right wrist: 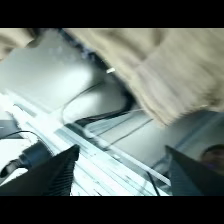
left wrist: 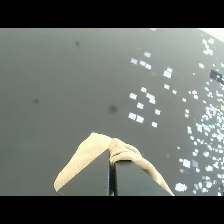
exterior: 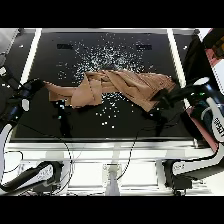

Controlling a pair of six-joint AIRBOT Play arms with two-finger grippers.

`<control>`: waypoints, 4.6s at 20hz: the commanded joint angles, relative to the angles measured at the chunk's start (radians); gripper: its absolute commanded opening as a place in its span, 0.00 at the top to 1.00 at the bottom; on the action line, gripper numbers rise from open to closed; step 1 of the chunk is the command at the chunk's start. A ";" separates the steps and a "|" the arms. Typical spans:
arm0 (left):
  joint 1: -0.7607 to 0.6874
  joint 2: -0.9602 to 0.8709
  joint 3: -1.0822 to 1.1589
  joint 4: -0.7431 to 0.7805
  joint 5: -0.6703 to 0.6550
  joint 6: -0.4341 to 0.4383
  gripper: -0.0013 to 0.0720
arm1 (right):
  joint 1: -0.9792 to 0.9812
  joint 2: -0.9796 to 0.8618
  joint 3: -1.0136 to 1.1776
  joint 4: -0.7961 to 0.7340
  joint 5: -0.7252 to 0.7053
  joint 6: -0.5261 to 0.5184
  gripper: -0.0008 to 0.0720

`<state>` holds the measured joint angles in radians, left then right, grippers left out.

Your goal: Fold the clothes and pants, and hang the long-sleeved shirts on hangers.

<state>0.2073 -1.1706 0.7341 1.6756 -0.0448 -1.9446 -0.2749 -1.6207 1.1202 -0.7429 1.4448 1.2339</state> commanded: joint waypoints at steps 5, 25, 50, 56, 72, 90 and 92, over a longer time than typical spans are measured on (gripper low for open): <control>0.000 0.000 0.001 0.000 0.000 0.000 0.96 | 0.117 0.013 -0.148 0.047 -0.254 0.035 0.13; 0.000 0.000 0.001 0.000 0.000 0.000 0.96 | 0.120 0.164 -0.391 0.089 -0.712 0.162 0.23; -0.258 0.025 -0.032 -0.499 -0.645 0.793 0.22 | 0.194 0.270 -0.136 -0.032 -0.748 0.053 0.94; -0.307 -0.126 -0.032 -0.544 -0.449 0.793 0.22 | 0.194 0.270 -0.136 -0.051 -0.750 0.053 0.94; -0.311 -0.045 0.140 -0.570 -0.227 0.793 0.96 | 0.193 0.270 -0.040 -0.107 -0.749 0.055 0.94; -0.019 0.137 0.306 -0.346 -0.095 0.793 0.96 | 0.011 0.270 0.346 -0.203 -0.505 0.168 0.94; -0.019 0.102 0.306 -0.329 -0.046 0.793 0.96 | 0.016 0.267 0.346 -0.199 -0.616 0.172 0.94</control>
<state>0.1856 -1.0401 1.0389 1.3125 -0.1482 -1.1515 -0.2409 -1.3518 1.4582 -0.9409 0.9081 1.3926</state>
